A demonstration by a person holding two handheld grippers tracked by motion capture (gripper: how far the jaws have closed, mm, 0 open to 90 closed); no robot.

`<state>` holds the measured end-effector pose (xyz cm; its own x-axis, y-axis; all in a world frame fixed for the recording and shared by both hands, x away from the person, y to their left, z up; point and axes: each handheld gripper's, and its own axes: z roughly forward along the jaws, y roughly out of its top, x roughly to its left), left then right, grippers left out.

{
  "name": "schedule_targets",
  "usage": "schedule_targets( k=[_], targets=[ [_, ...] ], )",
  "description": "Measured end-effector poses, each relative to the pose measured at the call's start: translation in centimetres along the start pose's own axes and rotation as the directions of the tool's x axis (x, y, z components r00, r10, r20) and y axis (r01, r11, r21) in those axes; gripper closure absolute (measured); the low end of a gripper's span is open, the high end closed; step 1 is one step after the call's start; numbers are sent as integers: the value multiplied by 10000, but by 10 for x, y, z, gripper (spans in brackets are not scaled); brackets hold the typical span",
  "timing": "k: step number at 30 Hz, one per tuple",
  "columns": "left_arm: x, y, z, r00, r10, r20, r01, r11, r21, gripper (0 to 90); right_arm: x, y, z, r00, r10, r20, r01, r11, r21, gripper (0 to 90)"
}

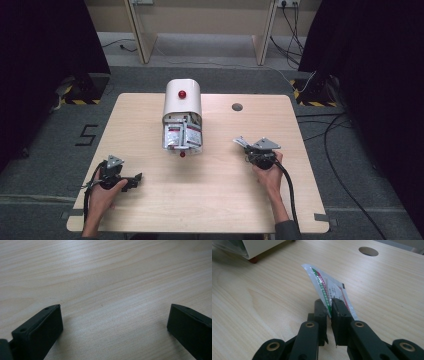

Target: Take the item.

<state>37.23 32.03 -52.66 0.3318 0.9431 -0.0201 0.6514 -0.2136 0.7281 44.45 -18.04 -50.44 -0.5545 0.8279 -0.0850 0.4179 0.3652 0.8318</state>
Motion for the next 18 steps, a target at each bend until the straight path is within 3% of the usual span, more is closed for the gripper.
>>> schedule_targets(
  k=[18],
  targets=[
    [0, 0, 0, 10000, -1, 0, 1, 10000, 0, 0, 2, -2, 5, 9978, 463, -475, -446, 9984, 356, 717]
  ],
)
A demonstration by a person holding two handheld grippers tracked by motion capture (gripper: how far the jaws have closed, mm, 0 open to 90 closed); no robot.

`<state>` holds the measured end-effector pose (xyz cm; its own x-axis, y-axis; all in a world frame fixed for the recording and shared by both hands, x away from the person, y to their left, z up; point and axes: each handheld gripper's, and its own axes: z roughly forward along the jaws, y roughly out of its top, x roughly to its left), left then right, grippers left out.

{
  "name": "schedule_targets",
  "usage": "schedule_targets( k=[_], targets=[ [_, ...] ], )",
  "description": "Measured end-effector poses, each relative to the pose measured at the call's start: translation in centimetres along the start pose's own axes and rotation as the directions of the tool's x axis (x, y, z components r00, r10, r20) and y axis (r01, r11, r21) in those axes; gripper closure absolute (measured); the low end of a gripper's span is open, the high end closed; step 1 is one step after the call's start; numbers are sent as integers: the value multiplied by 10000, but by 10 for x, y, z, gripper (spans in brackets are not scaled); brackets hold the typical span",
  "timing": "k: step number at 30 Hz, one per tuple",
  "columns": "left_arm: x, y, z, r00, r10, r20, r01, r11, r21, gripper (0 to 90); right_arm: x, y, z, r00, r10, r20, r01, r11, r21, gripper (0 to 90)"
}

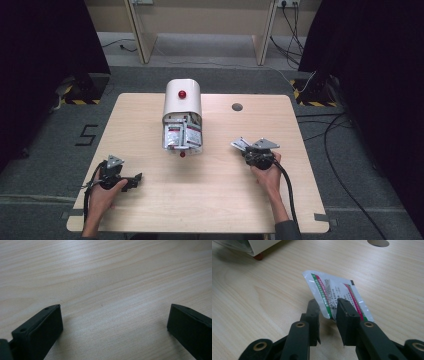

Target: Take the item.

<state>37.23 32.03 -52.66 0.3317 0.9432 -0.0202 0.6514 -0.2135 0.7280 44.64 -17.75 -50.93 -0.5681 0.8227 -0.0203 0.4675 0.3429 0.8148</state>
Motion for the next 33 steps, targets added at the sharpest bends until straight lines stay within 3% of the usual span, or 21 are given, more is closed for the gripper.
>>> schedule_targets(
  k=[5, 18, 33],
  targets=[
    [0, 0, 0, 10000, -1, 0, 1, 10000, -2, 0, 1, 0, 1, 9999, 122, -70, -121, 9999, 73, 650],
    [0, 0, 0, 10000, -2, 3, 2, 10000, -1, 0, 2, 1, 0, 9996, 195, -182, -192, 9997, 162, 604],
    [0, 0, 0, 10000, -1, 2, 1, 10000, 0, 0, 3, 7, -13, 9965, 789, -257, -792, 9968, -86, 420]
  ],
)
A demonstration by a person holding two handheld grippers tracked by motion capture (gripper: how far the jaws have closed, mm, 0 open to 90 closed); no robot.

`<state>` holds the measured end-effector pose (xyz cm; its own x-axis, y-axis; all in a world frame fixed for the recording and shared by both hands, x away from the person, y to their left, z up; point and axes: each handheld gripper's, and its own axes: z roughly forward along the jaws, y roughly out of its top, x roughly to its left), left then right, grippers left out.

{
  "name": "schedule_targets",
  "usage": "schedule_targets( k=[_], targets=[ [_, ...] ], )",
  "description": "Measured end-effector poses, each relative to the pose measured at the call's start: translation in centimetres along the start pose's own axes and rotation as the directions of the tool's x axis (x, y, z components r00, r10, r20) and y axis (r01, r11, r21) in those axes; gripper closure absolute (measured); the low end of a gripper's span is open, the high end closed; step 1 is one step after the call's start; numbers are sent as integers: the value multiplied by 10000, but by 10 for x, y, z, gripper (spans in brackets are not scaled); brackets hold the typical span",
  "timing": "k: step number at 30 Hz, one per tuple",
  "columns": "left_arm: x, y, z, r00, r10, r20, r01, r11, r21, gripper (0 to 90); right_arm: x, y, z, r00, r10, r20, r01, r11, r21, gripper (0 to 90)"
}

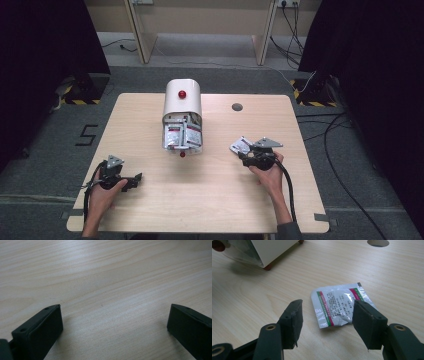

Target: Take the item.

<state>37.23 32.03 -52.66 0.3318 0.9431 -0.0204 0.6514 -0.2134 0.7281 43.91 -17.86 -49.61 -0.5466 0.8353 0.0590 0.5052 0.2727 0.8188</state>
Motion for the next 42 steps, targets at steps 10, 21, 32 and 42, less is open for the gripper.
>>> schedule_targets(
  k=[10, 21, 32, 42],
  targets=[
    [0, 0, 0, 10000, 0, -1, 0, 10000, -1, 0, 2, 2, -14, 10000, 92, -7, -92, 9996, -248, 391],
    [0, 0, 0, 10000, 2, 0, -2, 10000, 0, 0, 7, 0, -29, 9999, 89, -80, -91, 9996, -256, 352],
    [0, 0, 0, 10000, 0, 1, 0, 10000, -1, 0, 15, -6, -36, 9999, 40, -127, -41, 9999, -141, 331],
    [0, 0, 0, 10000, 2, 2, -2, 10000, 1, 0, 15, -20, -50, 9998, 181, -87, -181, 9998, -2, 300]
  ],
)
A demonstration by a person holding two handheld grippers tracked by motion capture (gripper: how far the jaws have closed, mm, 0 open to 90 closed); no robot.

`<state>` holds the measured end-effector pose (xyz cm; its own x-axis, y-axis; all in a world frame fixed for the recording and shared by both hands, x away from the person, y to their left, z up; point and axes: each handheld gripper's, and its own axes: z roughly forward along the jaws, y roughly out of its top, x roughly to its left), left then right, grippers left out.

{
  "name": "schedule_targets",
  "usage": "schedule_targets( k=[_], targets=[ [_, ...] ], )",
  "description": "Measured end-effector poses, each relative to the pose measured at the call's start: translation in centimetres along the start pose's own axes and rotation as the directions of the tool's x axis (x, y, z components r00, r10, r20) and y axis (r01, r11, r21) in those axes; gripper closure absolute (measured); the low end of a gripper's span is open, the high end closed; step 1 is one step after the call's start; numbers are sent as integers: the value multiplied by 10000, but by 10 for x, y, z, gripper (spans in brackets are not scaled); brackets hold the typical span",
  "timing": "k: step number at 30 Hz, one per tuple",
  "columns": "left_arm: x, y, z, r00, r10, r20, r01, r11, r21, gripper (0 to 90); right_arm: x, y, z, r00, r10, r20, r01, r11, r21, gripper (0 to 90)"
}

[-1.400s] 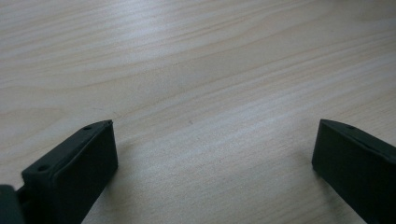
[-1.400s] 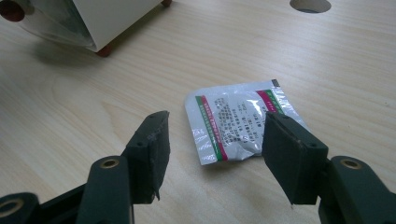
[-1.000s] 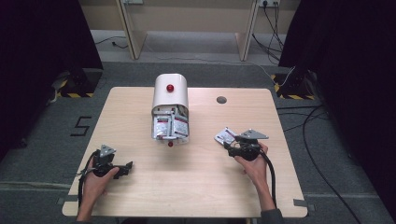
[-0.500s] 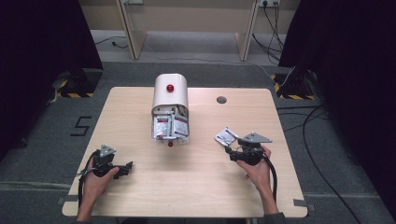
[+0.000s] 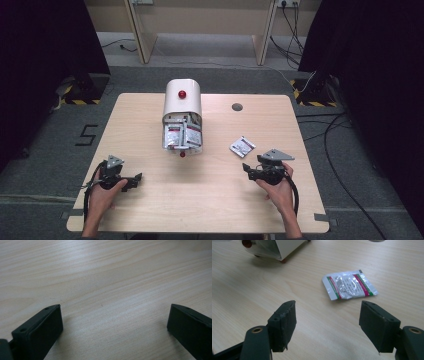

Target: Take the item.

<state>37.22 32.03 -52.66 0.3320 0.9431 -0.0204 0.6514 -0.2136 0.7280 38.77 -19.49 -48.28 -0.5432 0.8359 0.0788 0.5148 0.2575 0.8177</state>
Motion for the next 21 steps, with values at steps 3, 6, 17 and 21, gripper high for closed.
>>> schedule_targets(
  k=[3, 6, 17, 21],
  targets=[
    [0, 0, 0, 10000, 0, -1, 0, 10000, -2, 0, 0, -4, -2, 9999, 95, 38, -95, 9999, 40, 279],
    [0, 0, 0, 10000, 0, 0, 0, 10000, -3, 0, -1, -6, -3, 9999, 155, 71, -155, 9999, 41, 271],
    [0, 0, 0, 10000, -2, 5, 2, 10000, -2, 0, 0, -13, -10, 9996, 209, 168, -210, 9998, 42, 236],
    [0, 0, 0, 10000, 1, 2, -1, 10000, -1, 0, 0, -17, -13, 9995, 301, 107, -301, 9995, -52, 235]
  ],
)
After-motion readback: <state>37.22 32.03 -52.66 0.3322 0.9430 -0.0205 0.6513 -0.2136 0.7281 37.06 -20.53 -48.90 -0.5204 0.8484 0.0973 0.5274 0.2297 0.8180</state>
